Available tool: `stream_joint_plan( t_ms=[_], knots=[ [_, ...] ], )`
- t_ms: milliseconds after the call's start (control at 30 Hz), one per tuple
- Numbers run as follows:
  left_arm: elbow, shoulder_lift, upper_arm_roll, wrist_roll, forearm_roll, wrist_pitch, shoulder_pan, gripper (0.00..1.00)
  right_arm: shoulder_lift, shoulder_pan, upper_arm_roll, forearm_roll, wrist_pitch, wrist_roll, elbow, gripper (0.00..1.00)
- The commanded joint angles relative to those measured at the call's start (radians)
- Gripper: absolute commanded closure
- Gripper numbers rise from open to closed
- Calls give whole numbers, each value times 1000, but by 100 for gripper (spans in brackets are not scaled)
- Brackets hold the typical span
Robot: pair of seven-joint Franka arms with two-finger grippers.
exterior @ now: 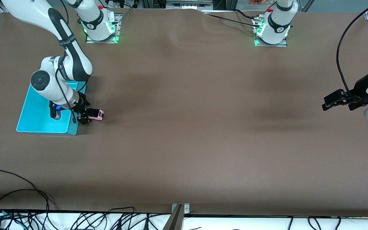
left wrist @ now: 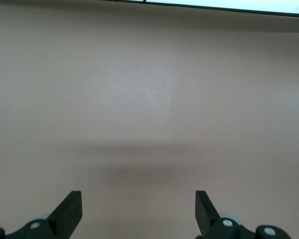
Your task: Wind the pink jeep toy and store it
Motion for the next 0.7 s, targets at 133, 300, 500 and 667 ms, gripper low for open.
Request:
stream_joint_plan(
  t_ms=[133,300,500,667],
  knots=[
    [-10,-16,0,-4,-9,-10,3,0,38,-13,17,-2,36,29,-10,0],
    [-9,-16,0,-3,-7,-10,3,0,52,-12,17,-9,67,27,-10,0],
    [-7,-16,0,-4,-7,-10,3,0,44,-12,19,-9,90,27,4,49],
    [-6,-16,0,-3,-7,-10,3,0,20,-13,29,-6,89,0,4,82]
  ],
)
